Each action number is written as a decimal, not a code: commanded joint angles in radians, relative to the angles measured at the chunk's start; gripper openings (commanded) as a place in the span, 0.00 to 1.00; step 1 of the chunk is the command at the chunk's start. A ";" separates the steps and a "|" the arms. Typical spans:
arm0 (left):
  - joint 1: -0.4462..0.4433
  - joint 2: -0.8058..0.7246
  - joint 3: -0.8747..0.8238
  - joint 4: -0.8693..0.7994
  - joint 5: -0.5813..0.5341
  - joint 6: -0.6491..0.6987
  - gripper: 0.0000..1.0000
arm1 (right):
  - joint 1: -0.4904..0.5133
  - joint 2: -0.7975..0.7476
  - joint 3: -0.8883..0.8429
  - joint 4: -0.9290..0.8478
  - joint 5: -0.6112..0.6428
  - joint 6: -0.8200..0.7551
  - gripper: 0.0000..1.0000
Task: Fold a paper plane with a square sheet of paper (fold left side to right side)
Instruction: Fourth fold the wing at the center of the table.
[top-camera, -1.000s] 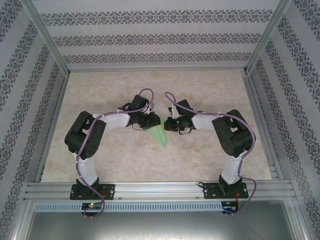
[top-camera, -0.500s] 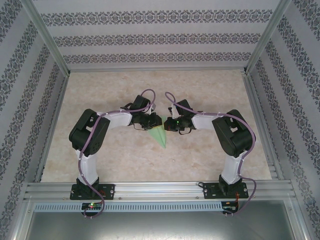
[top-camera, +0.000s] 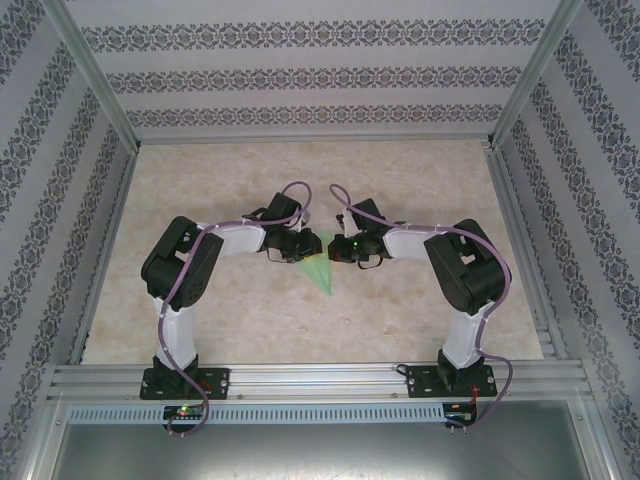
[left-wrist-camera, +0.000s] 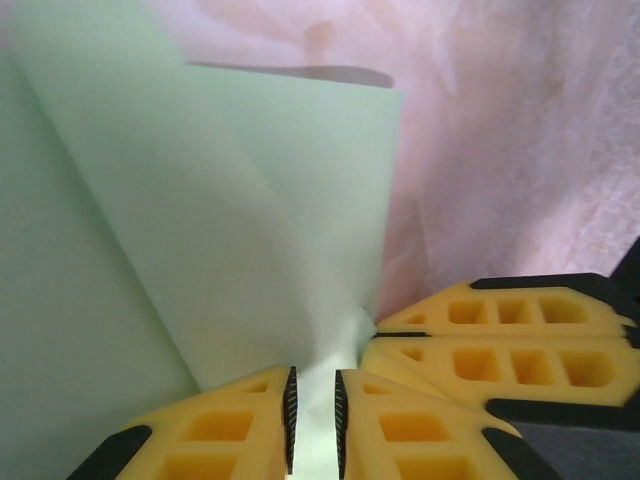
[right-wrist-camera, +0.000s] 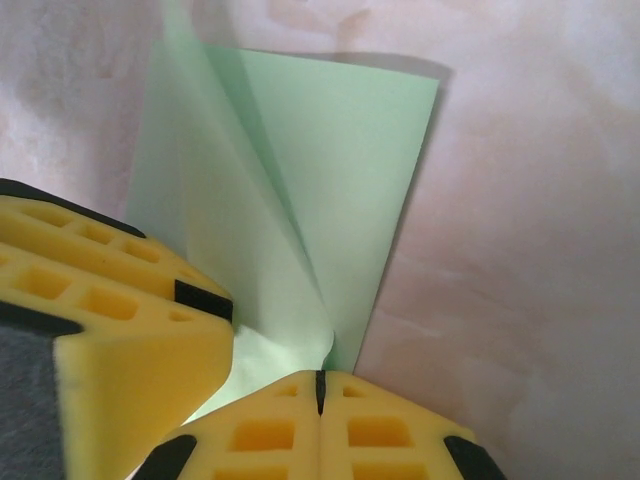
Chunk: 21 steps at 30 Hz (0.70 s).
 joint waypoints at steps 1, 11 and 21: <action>-0.010 0.018 -0.004 -0.040 -0.026 0.027 0.21 | 0.022 0.058 -0.017 -0.110 0.059 -0.027 0.00; -0.012 0.027 -0.052 -0.013 -0.028 0.014 0.21 | 0.013 0.039 -0.016 -0.092 0.045 -0.025 0.00; -0.015 0.030 -0.083 0.009 -0.030 -0.001 0.21 | -0.024 -0.099 -0.010 -0.102 0.033 -0.026 0.16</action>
